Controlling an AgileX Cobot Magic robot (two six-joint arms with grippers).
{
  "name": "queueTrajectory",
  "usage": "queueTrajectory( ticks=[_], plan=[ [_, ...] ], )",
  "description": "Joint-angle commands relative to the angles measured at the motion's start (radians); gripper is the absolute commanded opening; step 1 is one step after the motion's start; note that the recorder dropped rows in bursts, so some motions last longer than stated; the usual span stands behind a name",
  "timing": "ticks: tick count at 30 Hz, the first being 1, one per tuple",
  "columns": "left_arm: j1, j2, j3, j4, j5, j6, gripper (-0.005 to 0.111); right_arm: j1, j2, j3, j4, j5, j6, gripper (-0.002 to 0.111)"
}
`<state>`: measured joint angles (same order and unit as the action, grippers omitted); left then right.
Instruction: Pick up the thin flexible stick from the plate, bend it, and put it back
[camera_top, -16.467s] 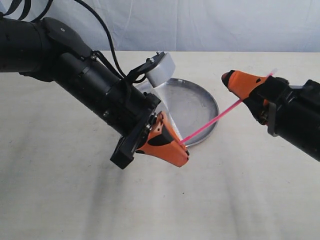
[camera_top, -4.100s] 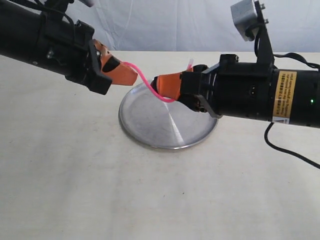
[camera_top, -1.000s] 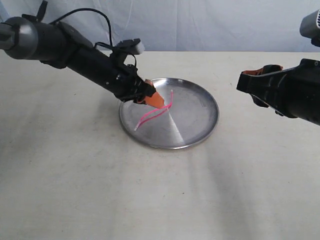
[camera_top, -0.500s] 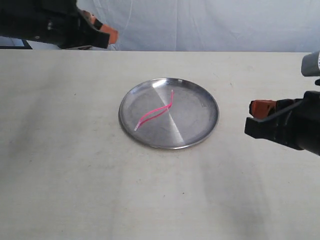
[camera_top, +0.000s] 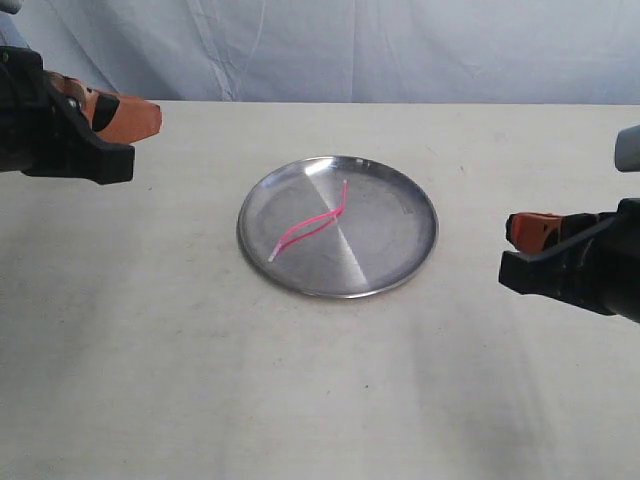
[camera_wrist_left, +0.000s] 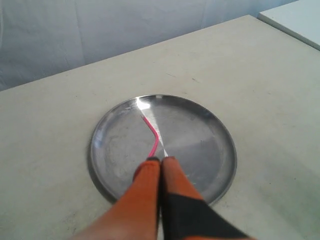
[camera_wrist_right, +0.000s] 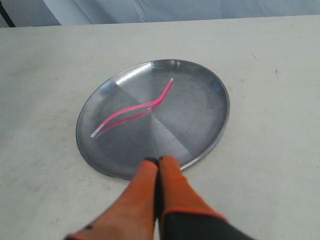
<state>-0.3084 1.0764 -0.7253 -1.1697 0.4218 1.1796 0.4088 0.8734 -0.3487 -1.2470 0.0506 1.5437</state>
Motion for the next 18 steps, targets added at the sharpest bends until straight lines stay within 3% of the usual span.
queueTrajectory(
  ticks=[1,8,10,15,18],
  plan=[
    [-0.003,-0.010,0.006,-0.002,-0.003,-0.006,0.000,0.000,-0.007,0.004,0.000,-0.004,0.000,0.000],
    [-0.003,-0.012,0.006,0.000,-0.005,-0.006,0.000,-0.006,-0.145,0.004,0.000,-0.004,0.000,0.000],
    [-0.003,-0.012,0.006,0.000,-0.005,-0.006,0.000,-0.051,-0.230,0.005,-0.002,-0.029,0.000,0.000],
    [-0.003,-0.012,0.006,0.000,-0.005,-0.006,0.000,-0.327,-0.493,0.030,0.017,-0.094,0.002,0.000],
    [-0.003,-0.012,0.006,0.000,-0.005,-0.006,0.000,-0.427,-0.609,0.041,0.068,-0.082,0.002,0.000]
  ],
)
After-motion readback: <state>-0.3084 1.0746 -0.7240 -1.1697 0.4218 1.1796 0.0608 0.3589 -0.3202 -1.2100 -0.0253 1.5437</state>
